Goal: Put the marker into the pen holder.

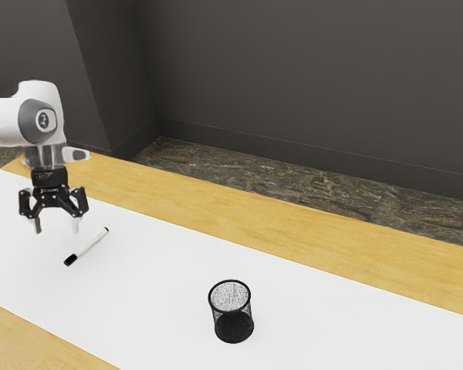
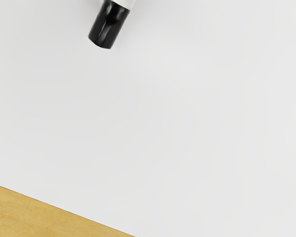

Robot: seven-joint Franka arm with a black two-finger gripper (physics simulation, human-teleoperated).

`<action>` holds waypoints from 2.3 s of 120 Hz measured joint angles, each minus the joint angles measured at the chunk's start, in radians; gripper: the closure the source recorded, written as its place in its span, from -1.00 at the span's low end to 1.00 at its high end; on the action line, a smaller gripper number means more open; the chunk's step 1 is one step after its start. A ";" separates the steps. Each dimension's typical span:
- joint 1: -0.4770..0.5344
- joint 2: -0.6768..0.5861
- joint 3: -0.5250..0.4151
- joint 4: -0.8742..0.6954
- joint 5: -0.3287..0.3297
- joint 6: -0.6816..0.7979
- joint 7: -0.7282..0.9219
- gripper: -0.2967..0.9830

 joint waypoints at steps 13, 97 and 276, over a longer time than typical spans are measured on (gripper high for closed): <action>-0.046 0.038 -0.002 -0.019 0.010 0.086 0.018 -0.53; -0.018 0.141 0.000 -0.113 0.099 0.463 0.285 0.04; -0.022 0.114 -0.001 -0.083 0.101 0.454 0.484 0.62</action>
